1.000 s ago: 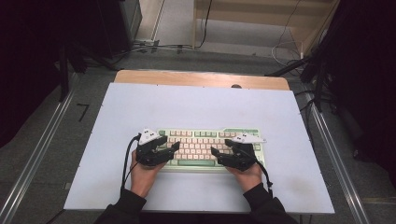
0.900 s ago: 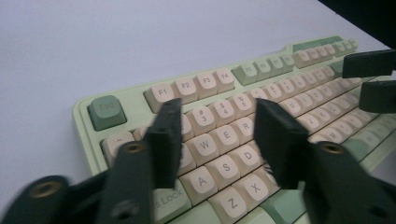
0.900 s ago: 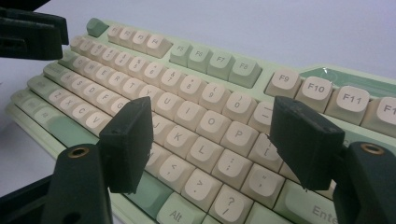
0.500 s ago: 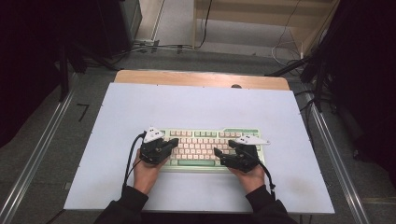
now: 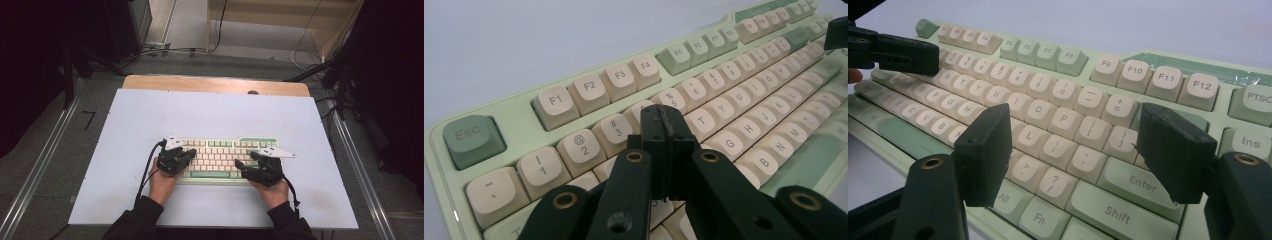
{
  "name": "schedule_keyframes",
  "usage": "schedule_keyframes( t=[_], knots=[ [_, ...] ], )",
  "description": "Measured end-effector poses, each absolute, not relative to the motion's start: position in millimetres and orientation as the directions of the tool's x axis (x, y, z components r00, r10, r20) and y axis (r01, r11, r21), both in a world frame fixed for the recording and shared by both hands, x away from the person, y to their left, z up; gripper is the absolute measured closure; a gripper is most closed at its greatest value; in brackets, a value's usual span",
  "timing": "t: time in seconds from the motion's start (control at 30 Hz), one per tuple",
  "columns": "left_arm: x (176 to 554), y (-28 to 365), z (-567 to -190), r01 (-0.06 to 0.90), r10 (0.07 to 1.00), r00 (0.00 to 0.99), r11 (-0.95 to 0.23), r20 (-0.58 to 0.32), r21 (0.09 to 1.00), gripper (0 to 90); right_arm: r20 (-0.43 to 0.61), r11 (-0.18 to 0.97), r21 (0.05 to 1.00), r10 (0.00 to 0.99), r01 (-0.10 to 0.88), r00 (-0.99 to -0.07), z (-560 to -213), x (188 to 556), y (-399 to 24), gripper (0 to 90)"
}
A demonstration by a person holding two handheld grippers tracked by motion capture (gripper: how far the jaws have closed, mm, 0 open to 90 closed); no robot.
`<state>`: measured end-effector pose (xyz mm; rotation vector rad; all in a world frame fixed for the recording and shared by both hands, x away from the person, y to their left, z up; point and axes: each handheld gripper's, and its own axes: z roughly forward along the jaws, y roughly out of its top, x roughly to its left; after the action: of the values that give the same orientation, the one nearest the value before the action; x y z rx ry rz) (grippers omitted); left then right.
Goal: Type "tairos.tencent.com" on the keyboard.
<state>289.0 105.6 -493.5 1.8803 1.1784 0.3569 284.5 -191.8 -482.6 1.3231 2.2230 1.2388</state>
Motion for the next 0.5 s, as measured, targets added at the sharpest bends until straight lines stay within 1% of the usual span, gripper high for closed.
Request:
schedule_keyframes(
  t=[0.27,0.3,0.4,0.47,0.5],
  knots=[
    [289.6,105.7,-494.4,0.597,0.836,0.511,-0.175,-0.203,0.782,90.0,0.183,0.217,0.779,0.819,0.588,-0.544,-483.1,284.7,-190.8,28.8],
    [288.7,106.0,-493.0,0.591,0.832,0.513,-0.162,-0.214,0.790,88.4,0.182,0.217,0.780,0.819,0.587,-0.544,-483.0,284.7,-190.9,28.8],
    [285.7,107.6,-487.6,0.570,0.821,0.521,-0.130,-0.234,0.811,77.0,0.182,0.215,0.782,0.819,0.585,-0.545,-482.7,284.9,-191.7,28.9],
    [283.7,108.7,-484.8,0.561,0.822,0.517,-0.117,-0.238,0.819,65.7,0.181,0.216,0.781,0.819,0.586,-0.544,-482.6,285.1,-191.6,29.2],
    [282.6,109.5,-483.2,0.553,0.825,0.514,-0.111,-0.233,0.826,61.6,0.181,0.217,0.782,0.818,0.584,-0.546,-482.5,285.1,-191.4,29.6]
  ],
)
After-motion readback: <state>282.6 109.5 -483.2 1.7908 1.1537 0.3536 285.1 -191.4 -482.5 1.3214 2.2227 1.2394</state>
